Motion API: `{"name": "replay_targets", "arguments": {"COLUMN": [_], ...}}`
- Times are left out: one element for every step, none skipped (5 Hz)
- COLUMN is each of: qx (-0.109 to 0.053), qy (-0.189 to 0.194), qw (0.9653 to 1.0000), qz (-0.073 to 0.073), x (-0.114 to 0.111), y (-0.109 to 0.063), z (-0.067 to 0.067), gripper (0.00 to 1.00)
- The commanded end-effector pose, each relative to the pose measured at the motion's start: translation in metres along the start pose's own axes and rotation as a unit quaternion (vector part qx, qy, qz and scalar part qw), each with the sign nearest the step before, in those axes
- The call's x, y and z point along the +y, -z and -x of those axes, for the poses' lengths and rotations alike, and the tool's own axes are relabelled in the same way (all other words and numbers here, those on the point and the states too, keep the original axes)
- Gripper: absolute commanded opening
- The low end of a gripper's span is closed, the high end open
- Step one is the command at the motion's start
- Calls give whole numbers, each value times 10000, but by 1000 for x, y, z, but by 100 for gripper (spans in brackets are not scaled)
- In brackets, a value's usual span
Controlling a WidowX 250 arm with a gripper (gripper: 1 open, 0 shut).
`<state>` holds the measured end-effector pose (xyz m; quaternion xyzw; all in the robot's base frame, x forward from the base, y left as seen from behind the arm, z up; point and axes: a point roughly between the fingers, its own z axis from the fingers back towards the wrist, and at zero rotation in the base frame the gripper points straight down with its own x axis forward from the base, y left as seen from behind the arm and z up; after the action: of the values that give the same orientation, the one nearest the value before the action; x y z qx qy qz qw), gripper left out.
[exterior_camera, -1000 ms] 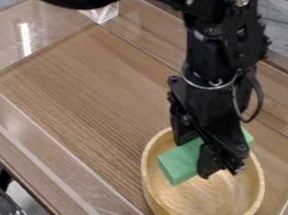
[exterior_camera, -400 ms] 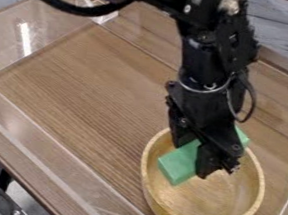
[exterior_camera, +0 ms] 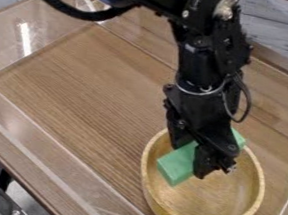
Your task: Put the green block in the brown bowl
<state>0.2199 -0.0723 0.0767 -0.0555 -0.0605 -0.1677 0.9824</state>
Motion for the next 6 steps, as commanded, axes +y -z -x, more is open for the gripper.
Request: {"name": "replay_targets", "arguments": {"qx": [-146,-137,-128,-120,-112,-101], "qy": [-17,-36,-53,-71,-89,-108], "qw": [9999,9999,9999,9999,9998,9998], "qz": [9,38,68,98,129,164], "x": [4,6,7,8,9,10], "y": [-3,-1,2,3,5,5], "z": [-8,-8,-8,-8,-8,-9], "gripper": [0,0,0,0,0,0]}}
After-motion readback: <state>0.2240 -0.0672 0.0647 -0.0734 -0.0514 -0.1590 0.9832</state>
